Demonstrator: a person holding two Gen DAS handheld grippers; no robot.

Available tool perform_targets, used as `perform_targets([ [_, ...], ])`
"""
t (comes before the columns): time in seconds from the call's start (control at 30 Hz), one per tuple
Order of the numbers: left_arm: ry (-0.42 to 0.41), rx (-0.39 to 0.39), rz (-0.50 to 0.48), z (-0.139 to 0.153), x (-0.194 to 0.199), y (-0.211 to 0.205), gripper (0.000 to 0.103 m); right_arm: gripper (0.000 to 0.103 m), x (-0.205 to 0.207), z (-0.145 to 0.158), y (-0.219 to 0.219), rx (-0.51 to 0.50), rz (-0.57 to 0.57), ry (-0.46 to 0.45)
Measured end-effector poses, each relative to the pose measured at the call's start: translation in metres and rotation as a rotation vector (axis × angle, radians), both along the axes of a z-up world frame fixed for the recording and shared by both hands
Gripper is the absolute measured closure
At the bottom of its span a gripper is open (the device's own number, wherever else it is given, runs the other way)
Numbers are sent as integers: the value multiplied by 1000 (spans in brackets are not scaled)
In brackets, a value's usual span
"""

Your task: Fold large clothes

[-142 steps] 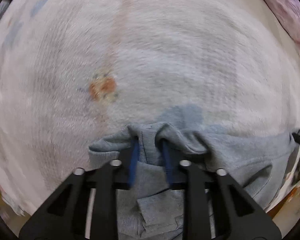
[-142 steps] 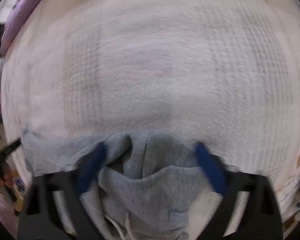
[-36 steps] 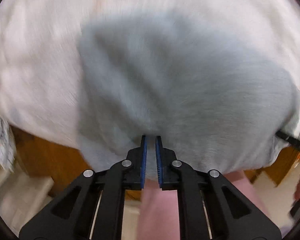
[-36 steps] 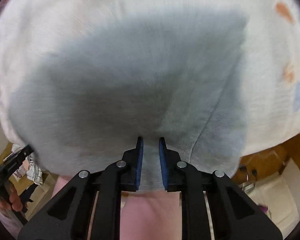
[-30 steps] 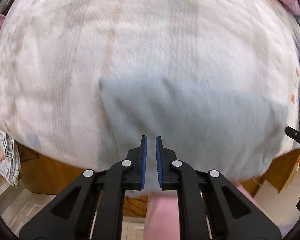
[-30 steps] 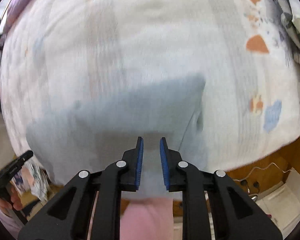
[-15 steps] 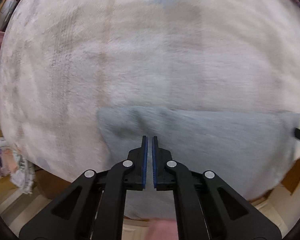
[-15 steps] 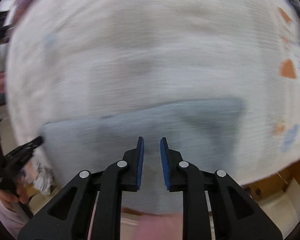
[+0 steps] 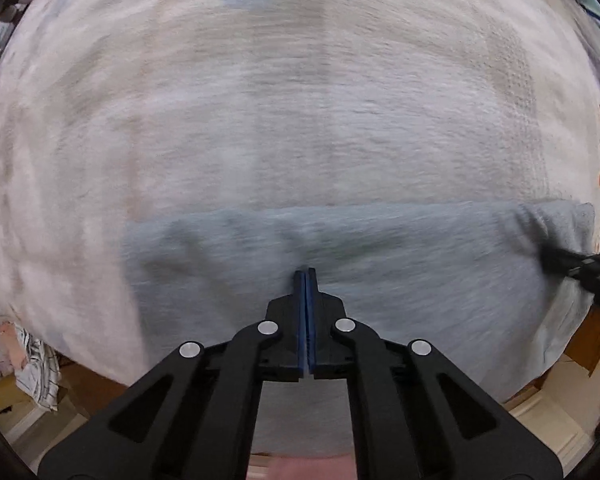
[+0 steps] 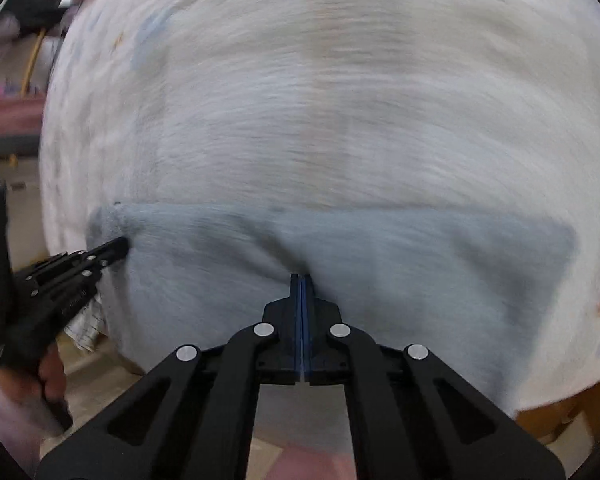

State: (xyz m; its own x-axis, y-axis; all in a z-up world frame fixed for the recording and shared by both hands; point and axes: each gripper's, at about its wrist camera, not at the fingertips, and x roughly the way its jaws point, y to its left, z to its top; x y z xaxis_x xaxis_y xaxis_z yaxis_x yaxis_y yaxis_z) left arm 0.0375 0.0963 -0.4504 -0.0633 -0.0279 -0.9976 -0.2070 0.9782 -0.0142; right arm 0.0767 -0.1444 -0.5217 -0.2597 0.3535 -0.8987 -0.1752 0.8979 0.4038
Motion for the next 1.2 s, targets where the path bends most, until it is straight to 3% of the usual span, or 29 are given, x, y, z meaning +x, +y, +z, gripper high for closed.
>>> perform_targets([
  [0.07, 14, 14, 25, 3, -8, 23, 100, 103, -8, 0, -24, -106, 18, -11],
  [0.1, 70, 152, 12, -4, -19, 33, 101, 103, -12, -3, -31, -182, 37, -21],
  [0.13, 128, 232, 10, -14, -31, 42, 101, 103, -19, -11, -49, -326, 74, -31],
  [0.23, 304, 210, 136, -47, -87, 88, 101, 103, -35, -26, -107, -321, -72, 126],
  [0.3, 360, 253, 157, -44, -119, 111, 102, 101, -39, -14, -127, -333, -153, 132],
  [0.37, 299, 195, 222, -25, -130, 114, 102, 97, -40, 5, -126, -316, -153, 92],
  [0.43, 210, 148, 237, -3, -117, 109, 102, 97, -40, 20, -105, -210, -151, 70],
  [0.5, 116, 104, 198, 20, -99, 92, 101, 97, -39, 27, -78, -127, -111, 65],
  [0.63, -46, -75, 100, 42, -56, 33, 101, 97, -39, 36, -4, 9, 5, 16],
  [0.73, -91, -93, -1, 34, -31, -8, 101, 97, -42, 28, 34, 90, 27, 25],
  [0.87, -94, -88, -22, 8, -40, -8, 103, 103, -63, -2, 37, 34, 32, 93],
  [0.97, -79, -126, -21, 2, -76, 7, 101, 103, -83, -16, -14, 51, -13, 169],
  [1.07, 68, -19, 25, -23, -129, 46, 101, 103, -103, -22, -70, -154, 0, 182],
  [1.13, 109, -54, 81, -30, -151, 67, 101, 103, -109, -28, -110, -188, -80, 246],
  [1.2, 122, -55, 107, -24, -153, 74, 101, 102, -111, -27, -137, -270, -95, 248],
])
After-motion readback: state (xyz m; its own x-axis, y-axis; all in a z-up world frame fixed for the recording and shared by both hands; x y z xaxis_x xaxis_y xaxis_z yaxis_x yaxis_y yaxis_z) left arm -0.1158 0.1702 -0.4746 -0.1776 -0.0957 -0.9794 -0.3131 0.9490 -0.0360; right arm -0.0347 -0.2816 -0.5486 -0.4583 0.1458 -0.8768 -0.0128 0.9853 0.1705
